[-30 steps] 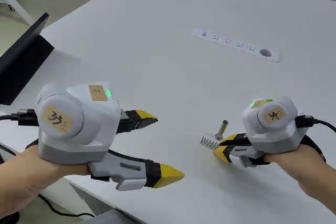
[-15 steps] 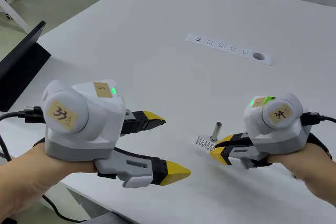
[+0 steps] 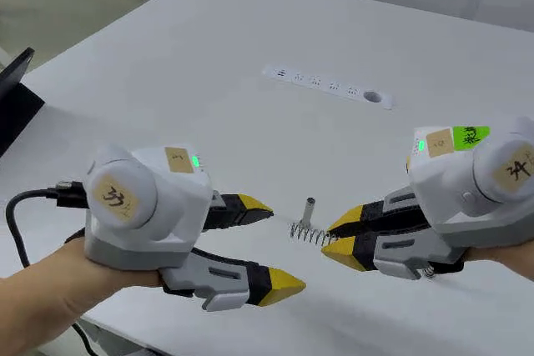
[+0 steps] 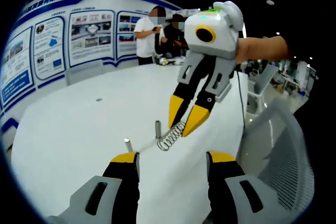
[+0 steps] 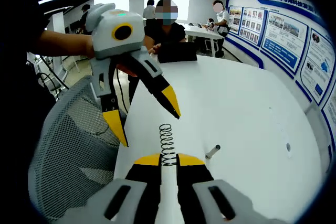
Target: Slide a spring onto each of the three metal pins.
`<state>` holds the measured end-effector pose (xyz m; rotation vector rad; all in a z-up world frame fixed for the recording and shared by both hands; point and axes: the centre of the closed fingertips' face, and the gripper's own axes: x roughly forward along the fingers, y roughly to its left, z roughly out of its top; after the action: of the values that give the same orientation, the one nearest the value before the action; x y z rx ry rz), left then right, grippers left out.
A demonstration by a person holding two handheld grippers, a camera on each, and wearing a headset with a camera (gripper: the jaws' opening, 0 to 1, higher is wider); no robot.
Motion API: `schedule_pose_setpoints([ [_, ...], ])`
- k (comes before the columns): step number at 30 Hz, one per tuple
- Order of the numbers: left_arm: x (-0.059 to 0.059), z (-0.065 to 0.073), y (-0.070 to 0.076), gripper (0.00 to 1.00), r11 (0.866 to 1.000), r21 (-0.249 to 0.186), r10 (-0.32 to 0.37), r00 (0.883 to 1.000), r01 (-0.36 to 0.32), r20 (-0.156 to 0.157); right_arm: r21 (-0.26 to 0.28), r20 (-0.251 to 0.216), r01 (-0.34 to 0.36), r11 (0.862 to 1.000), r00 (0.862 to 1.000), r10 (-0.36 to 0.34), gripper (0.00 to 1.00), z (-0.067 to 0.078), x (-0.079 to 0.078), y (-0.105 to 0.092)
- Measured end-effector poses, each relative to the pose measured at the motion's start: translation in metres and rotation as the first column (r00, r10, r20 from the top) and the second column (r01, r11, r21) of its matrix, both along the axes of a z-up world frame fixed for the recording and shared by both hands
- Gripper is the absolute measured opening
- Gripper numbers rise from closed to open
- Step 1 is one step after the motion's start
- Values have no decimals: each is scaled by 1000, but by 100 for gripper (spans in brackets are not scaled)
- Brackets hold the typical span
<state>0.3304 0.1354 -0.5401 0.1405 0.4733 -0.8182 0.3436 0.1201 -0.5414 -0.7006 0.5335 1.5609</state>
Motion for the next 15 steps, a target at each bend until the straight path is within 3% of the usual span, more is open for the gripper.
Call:
schedule_pose_setpoints([
  [15, -15, 7, -21, 27, 994, -12, -110, 994, 110, 9, -5, 18, -121, 993, 993, 121, 11, 7, -28, -7],
])
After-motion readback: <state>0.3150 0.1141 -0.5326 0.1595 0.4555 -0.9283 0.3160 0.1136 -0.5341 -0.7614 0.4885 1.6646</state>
